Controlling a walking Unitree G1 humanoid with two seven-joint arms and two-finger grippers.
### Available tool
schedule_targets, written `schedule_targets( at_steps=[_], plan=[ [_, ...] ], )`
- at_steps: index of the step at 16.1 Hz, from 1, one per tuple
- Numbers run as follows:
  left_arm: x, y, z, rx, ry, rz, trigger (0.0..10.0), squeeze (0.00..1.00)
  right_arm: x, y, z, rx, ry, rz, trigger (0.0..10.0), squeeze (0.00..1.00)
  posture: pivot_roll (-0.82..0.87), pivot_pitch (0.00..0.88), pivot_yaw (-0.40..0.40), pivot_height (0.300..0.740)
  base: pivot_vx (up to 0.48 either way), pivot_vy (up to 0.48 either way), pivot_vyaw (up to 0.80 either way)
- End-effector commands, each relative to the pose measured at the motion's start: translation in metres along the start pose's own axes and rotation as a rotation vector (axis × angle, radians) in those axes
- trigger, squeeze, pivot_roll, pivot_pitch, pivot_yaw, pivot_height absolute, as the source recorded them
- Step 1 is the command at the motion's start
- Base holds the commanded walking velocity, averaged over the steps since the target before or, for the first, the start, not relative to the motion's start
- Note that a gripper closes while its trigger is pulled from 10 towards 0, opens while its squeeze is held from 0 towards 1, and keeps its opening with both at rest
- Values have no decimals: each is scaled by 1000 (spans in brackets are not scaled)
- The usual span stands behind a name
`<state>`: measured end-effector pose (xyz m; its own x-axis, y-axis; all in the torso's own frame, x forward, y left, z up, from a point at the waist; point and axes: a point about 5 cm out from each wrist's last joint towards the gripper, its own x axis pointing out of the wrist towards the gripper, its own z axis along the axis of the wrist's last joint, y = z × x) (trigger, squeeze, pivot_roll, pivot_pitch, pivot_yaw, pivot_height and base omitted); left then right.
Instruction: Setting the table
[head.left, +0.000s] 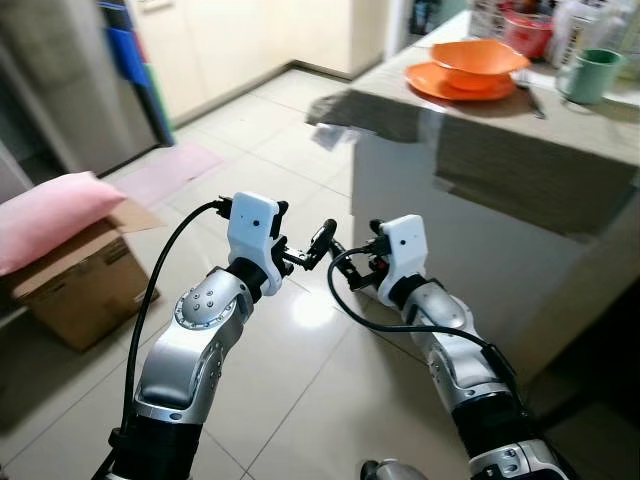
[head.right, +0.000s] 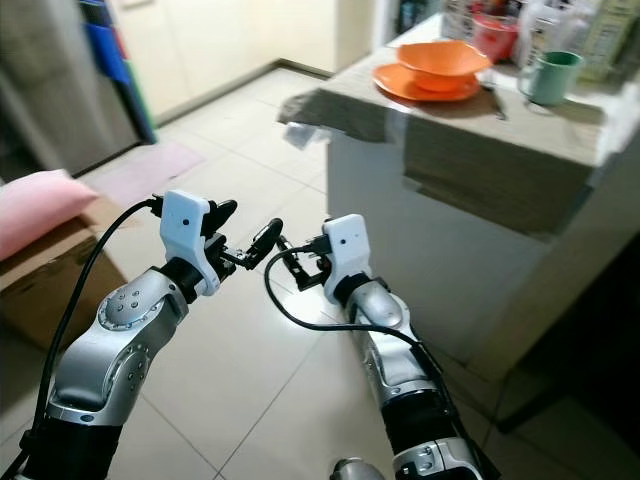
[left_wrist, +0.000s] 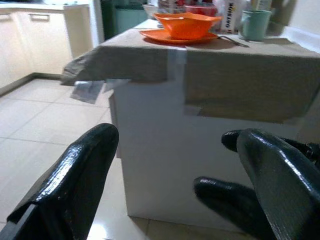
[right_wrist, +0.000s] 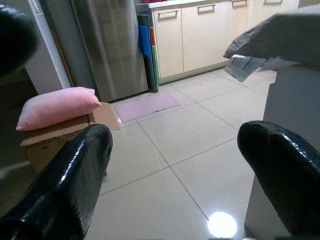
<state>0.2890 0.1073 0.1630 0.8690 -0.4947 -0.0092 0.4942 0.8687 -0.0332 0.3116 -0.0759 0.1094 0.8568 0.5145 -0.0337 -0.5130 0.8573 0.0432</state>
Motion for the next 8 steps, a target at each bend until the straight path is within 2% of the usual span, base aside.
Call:
schedule_targets(
  at_steps=[1,6,8],
  plan=[
    [0,1,4,13,-7,-8,10000,0,2,2,4,-3,-14,10,10000,0,-109,0,74,719,0,0,-600],
    [-2,2,4,28,-7,-13,10000,0,4,6,3,-3,-10,24,10000,0,-95,0,73,719,0,0,-610],
    [-4,7,4,2,-25,3,10000,0,1,3,7,-50,-28,40,10000,0,-101,0,73,719,0,0,-609]
  ],
)
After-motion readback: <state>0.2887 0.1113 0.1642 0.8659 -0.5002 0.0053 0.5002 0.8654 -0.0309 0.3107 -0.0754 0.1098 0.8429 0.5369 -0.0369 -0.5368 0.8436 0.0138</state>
